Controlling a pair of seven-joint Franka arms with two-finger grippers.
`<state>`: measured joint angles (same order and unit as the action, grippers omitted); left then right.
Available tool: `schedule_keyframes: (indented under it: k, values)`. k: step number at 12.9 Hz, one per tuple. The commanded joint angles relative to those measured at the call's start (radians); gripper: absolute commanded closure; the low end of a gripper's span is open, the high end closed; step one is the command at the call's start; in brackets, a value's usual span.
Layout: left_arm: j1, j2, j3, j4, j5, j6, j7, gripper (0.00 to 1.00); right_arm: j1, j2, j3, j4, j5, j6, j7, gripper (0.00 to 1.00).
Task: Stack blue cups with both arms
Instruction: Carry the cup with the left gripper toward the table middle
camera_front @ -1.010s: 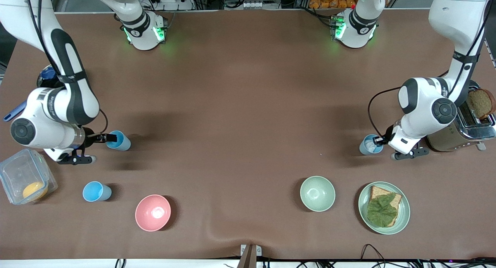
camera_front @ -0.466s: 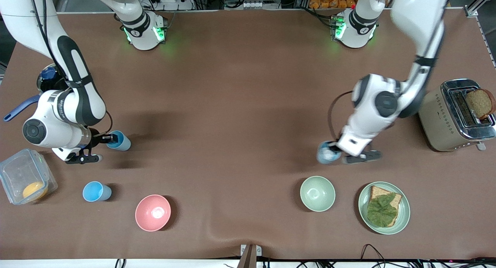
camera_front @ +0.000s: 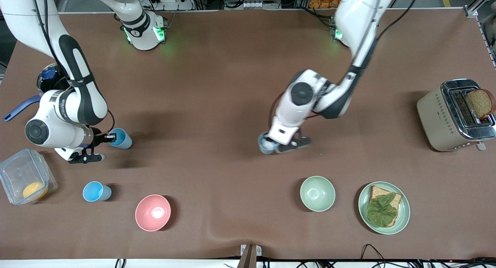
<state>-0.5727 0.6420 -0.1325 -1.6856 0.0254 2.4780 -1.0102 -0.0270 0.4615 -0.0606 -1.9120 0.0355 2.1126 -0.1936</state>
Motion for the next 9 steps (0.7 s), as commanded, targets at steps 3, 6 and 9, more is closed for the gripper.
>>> schedule_keyframes:
  k: [3, 6, 9]
  values:
    - [-0.110, 0.051, 0.016, 0.075, -0.012, -0.007, -0.151, 1.00, 0.088, -0.073, 0.005, 0.117, 0.004, -0.264, 0.140, 1.00]
    - [-0.139, 0.054, 0.019, 0.073, -0.004, -0.007, -0.191, 0.81, 0.153, -0.087, 0.015, 0.182, 0.038, -0.353, 0.259, 1.00]
    - [-0.138, 0.044, 0.019, 0.075, -0.005, -0.010, -0.191, 0.00, 0.182, -0.109, 0.015, 0.183, 0.142, -0.358, 0.264, 1.00]
